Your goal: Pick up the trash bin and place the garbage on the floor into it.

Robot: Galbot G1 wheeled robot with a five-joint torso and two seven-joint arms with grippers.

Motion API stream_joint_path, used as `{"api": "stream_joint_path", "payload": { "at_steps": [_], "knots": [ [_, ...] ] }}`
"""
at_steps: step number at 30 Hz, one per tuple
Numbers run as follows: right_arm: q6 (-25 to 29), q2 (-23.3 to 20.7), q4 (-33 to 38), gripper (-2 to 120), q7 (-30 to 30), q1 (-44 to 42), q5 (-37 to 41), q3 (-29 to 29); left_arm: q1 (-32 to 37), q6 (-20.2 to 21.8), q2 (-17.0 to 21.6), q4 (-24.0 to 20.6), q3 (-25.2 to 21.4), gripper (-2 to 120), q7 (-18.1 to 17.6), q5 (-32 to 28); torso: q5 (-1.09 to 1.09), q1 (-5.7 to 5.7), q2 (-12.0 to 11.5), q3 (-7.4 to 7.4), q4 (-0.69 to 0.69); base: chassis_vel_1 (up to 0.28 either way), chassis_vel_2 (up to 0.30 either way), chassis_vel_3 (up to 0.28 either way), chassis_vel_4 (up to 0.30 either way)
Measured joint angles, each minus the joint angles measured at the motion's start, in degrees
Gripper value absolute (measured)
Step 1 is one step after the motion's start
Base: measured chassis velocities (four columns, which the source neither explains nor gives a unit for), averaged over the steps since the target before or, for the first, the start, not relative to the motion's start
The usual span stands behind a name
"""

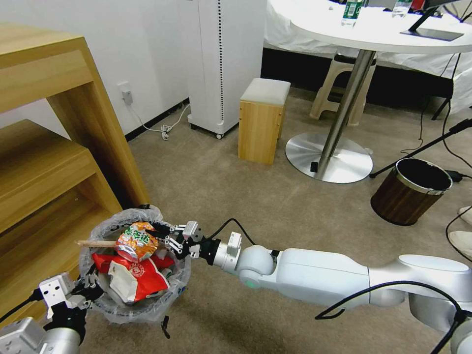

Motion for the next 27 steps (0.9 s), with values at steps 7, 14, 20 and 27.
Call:
{"api": "stream_joint_path", "payload": {
  "at_steps": [7, 14, 20, 27],
  "knots": [
    [-0.1, 0.8, 0.6, 50, -0.4, -0.2, 0.0, 0.1, -0.2, 0.3, 0.4, 0.6, -0.3, 1, -0.2, -1.1, -0.01, 0.0, 0.0, 0.0, 0.0, 0.0, 0.0, 0.0, 0.0],
    [0.0, 2.1, 2.8, 85, 1.5, -0.6, -0.3, 0.8, -0.2, 0.5, 0.7, 1.5, -0.1, 1, -0.3, -1.1, -0.01, 0.0, 0.0, 0.0, 0.01, 0.0, 0.0, 0.0, 0.0],
    [-0.2, 1.9, 6.7, 100, 3.6, -1.3, 0.3, 3.5, 0.0, 0.5, 1.2, 2.8, 0.0, 1, -0.4, -0.9, -0.01, 0.0, 0.0, 0.0, 0.01, 0.0, 0.0, 0.0, 0.0],
    [-0.5, -0.8, 10.7, 100, 4.9, -2.3, 0.1, 8.1, -0.3, 0.7, 2.8, 4.9, 0.5, 1, -0.4, -0.9, 0.0, 0.0, 0.0, 0.0, 0.0, 0.0, 0.0, 0.0, 0.0]
  ]
}}
